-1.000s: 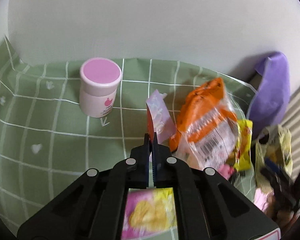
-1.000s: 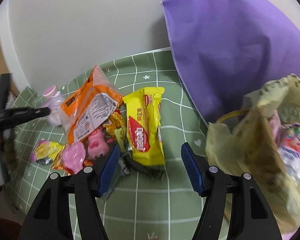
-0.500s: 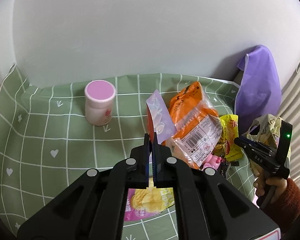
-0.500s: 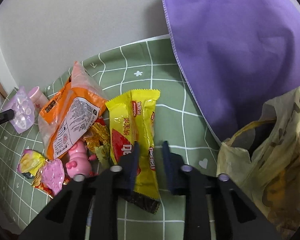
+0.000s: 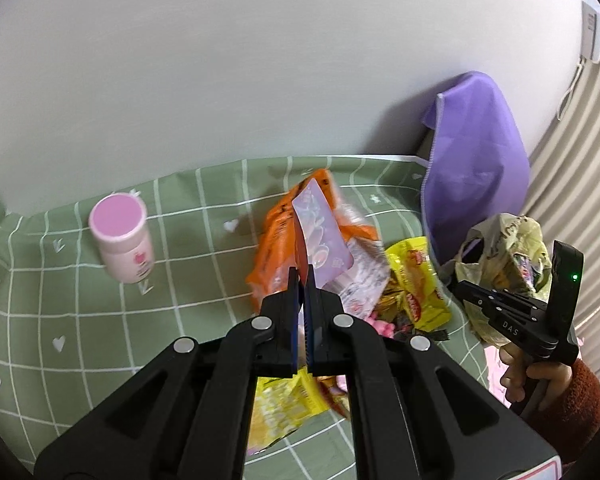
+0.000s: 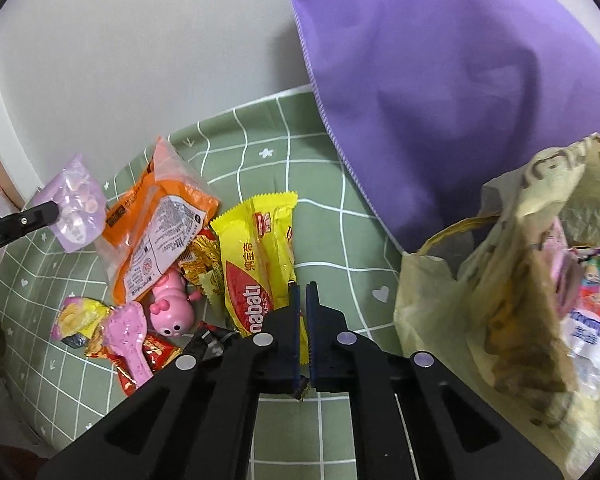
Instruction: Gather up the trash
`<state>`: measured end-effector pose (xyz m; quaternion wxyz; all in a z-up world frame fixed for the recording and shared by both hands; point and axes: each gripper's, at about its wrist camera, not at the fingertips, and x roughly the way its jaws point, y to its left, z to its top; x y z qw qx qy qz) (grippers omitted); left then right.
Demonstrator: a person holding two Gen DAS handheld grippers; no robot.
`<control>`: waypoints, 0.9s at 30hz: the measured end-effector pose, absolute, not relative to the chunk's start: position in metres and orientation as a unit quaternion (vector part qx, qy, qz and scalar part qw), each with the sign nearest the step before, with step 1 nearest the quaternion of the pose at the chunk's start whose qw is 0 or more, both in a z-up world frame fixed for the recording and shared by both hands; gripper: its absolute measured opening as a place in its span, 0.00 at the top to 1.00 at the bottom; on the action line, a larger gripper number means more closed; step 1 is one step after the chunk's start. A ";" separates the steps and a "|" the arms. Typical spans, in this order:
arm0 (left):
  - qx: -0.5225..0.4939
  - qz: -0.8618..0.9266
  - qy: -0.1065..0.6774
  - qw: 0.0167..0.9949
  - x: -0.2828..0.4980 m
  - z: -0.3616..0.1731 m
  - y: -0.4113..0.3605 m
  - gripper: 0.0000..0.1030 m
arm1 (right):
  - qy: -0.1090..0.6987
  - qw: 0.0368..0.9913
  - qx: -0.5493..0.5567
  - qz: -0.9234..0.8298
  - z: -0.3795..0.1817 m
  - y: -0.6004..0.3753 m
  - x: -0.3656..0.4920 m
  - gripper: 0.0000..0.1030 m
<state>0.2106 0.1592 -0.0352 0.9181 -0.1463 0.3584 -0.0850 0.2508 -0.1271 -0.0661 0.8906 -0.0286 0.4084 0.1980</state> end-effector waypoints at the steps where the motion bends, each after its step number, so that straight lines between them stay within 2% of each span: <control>1: -0.146 -0.091 0.357 0.918 0.212 -0.034 0.157 0.98 | 0.406 0.892 -0.028 0.197 -0.064 -0.127 0.250 0.95; 8: -0.133 -0.134 0.340 0.921 0.221 -0.022 0.138 0.98 | 0.380 0.907 -0.020 0.180 -0.036 -0.138 0.236 0.95; 13: -0.132 -0.146 0.331 0.923 0.227 -0.015 0.135 0.98 | 0.379 0.904 0.002 0.197 -0.040 -0.143 0.233 0.93; 14: -0.133 -0.146 0.331 0.922 0.228 -0.015 0.135 0.98 | 0.381 0.904 -0.007 0.192 -0.044 -0.141 0.232 0.88; 15: -0.135 -0.146 0.333 0.922 0.228 -0.016 0.136 0.98 | 0.384 0.904 -0.010 0.190 -0.049 -0.139 0.232 0.70; 17: -0.139 -0.143 0.336 0.920 0.227 -0.019 0.138 0.98 | 0.394 0.894 0.005 0.212 -0.059 -0.137 0.235 0.45; 22: -0.140 -0.134 0.342 0.920 0.222 -0.024 0.143 0.98 | 0.398 0.895 -0.023 0.201 -0.077 -0.124 0.247 0.46; 27: -0.144 -0.116 0.346 0.920 0.218 -0.029 0.153 0.98 | 0.385 0.899 -0.042 0.204 -0.084 -0.116 0.263 0.66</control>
